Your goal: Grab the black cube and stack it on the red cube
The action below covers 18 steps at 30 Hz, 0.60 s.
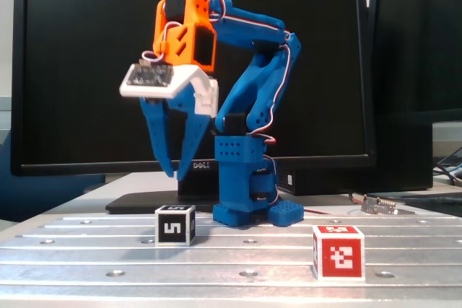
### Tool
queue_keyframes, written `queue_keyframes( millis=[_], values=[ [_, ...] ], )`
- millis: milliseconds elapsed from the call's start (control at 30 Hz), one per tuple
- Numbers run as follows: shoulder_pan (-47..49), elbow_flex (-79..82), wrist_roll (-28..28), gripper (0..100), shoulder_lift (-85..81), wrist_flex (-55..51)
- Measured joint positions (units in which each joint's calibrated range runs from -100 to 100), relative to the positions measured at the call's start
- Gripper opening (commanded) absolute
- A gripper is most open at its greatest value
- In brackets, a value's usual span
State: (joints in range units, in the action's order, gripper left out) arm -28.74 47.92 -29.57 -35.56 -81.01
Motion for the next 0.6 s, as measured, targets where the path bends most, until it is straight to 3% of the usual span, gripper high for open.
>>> queue_keyframes(
  millis=[233, 467, 600],
  values=[
    [-0.67, 4.08, -2.15, 9, 0.0, 0.0],
    [-0.22, 5.34, -4.2, 11, 0.0, -0.09],
    [1.78, 5.34, -5.62, 21, 0.0, -0.17]
  ],
)
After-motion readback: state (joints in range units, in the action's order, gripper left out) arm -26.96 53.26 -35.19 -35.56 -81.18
